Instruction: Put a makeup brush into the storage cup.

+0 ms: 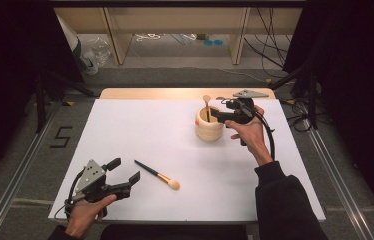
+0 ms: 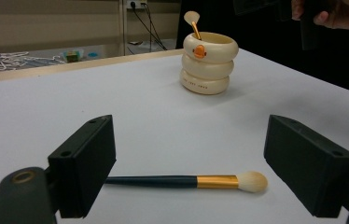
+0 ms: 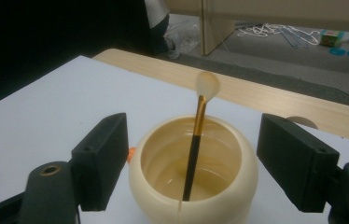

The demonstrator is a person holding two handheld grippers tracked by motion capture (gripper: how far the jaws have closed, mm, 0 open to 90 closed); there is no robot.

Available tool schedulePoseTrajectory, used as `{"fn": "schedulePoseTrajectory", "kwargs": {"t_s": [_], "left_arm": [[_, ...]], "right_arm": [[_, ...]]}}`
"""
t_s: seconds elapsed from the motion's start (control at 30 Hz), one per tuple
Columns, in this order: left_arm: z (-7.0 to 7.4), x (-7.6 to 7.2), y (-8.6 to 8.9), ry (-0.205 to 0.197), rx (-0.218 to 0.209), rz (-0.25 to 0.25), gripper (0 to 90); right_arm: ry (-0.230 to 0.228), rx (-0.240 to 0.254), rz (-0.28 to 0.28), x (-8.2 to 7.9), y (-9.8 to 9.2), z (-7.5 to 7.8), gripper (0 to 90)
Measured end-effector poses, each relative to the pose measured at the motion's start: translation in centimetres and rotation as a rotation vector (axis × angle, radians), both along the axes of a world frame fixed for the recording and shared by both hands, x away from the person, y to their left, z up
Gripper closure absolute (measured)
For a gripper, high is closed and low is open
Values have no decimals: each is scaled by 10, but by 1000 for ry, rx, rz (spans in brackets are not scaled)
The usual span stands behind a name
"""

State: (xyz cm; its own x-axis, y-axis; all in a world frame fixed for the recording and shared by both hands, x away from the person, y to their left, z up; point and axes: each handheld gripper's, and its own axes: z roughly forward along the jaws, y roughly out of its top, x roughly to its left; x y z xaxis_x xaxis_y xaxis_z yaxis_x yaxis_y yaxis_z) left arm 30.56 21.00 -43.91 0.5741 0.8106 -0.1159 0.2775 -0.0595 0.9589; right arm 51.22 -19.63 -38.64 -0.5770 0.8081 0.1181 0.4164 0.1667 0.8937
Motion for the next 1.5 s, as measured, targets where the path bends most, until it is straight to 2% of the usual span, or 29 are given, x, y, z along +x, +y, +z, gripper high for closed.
{"fn": "schedulePoseTrajectory", "kwargs": {"t_s": [0.1, 0.17, 0.2, 0.3, 0.33, 0.37, 0.43, 0.5, 0.57, 0.8, 0.93, 0.97, 1.1, 1.13, 1.3, 1.33, 1.4, 1.47, 1.5], "left_arm": [[0, 0, 0, 1, 0, 0, 163], [0, 0, 0, 2, 1, -1, 163], [0, 0, 0, 3, 2, -2, 163], [0, 1, -1, 2, 0, -2, 163], [0, 1, -1, 2, 0, -2, 163], [0, 1, -1, 3, 1, -2, 163], [0, 1, -1, 3, -1, -3, 163], [0, 1, -1, 1, 0, -5, 163], [0, 2, -2, 4, 5, -9, 163], [0, 3, -3, 6, 0, -5, 163], [0, 2, -2, 8, 3, -1, 163], [0, 2, -2, 8, 3, -1, 163], [0, 2, 0, 5, -1, 3, 163], [0, 2, 0, 6, -1, 3, 163], [0, 1, 0, 5, 0, 2, 163], [0, 1, 0, 5, -1, 2, 163], [0, 1, 1, 8, -4, 8, 163], [0, 1, 1, 8, -5, 9, 164], [0, 1, 1, 8, -5, 9, 164]], "right_arm": [[-7, 5, 3, -5, 0, 0, 245], [5, -9, 4, -9, 2, 1, 239], [-12, -6, 3, -11, 3, 1, 241], [-4, -7, 7, -17, 3, 2, 234], [-17, -3, 7, -19, 3, 1, 234], [-5, -2, 11, -20, 3, 1, 235], [-26, -12, 13, -23, 3, 0, 239], [-11, -16, 18, -26, 4, -1, 235], [-23, -9, 25, -28, 4, -2, 239], [2, -24, 38, -36, 8, -8, 237], [-15, -22, 41, -41, 8, -9, 240], [0, -17, 46, -43, 9, -8, 241], [-18, -20, 53, -50, 10, -10, 241], [-5, -15, 57, -52, 11, -10, 241], [-13, -32, 73, -61, 14, -14, 239], [8, -29, 72, -63, 14, -15, 237], [1, -39, 82, -66, 14, -17, 236], [14, -34, 87, -68, 16, -19, 240], [3, -35, 83, -68, 16, -21, 240]]}}
